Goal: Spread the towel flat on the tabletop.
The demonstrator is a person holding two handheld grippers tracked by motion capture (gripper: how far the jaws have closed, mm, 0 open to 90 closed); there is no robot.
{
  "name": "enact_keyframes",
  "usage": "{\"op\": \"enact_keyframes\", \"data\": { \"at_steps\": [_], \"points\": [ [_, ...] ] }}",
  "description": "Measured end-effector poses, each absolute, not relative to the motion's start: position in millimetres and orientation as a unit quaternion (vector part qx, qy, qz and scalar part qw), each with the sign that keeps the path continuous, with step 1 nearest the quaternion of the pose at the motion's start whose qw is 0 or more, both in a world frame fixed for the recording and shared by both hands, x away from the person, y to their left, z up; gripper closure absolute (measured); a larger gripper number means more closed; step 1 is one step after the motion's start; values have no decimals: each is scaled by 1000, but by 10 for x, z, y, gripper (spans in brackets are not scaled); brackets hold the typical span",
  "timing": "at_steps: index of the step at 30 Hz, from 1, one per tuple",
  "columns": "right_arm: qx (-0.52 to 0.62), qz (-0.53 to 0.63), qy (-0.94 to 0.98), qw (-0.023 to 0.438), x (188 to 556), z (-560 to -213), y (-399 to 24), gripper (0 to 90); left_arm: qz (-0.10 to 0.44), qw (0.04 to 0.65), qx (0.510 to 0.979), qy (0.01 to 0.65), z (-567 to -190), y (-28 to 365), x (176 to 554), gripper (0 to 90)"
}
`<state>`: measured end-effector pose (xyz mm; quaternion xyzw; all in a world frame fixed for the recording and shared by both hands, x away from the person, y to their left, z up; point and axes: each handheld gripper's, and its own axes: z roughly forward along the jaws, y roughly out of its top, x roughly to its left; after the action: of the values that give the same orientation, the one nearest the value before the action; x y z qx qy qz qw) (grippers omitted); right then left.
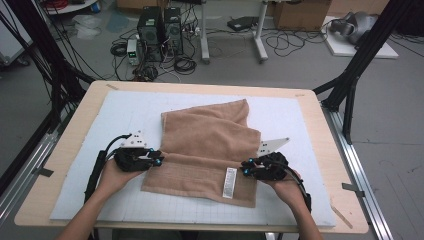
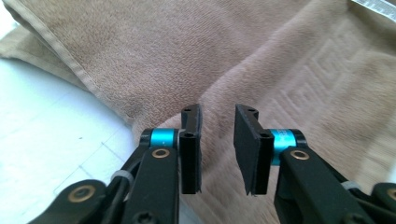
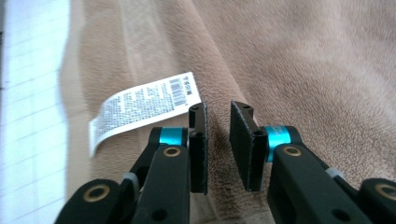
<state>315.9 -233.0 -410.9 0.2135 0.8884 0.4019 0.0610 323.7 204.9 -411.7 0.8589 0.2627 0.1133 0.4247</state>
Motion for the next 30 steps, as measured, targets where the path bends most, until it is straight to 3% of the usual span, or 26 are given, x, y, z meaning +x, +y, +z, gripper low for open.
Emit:
{"op": "enact_keyframes", "data": {
  "at_steps": [8,12,18,26,30],
  "points": [
    [189,416,886,79,2987,-4002,-2287,708,112,412,871,244,-4118,2124,3101,695],
    [191,406,891,60,3010,-4113,-2249,676,100,398,879,244,-4213,2084,3134,688],
    [196,380,904,10,3072,-4401,-2114,579,89,388,883,248,-4408,2046,3146,601],
    [205,376,903,38,3077,-4413,-2091,768,92,385,882,257,-4404,2029,3156,691],
    [203,375,904,36,3079,-4411,-2079,839,94,381,886,245,-4396,1987,3125,822]
  ]
}}
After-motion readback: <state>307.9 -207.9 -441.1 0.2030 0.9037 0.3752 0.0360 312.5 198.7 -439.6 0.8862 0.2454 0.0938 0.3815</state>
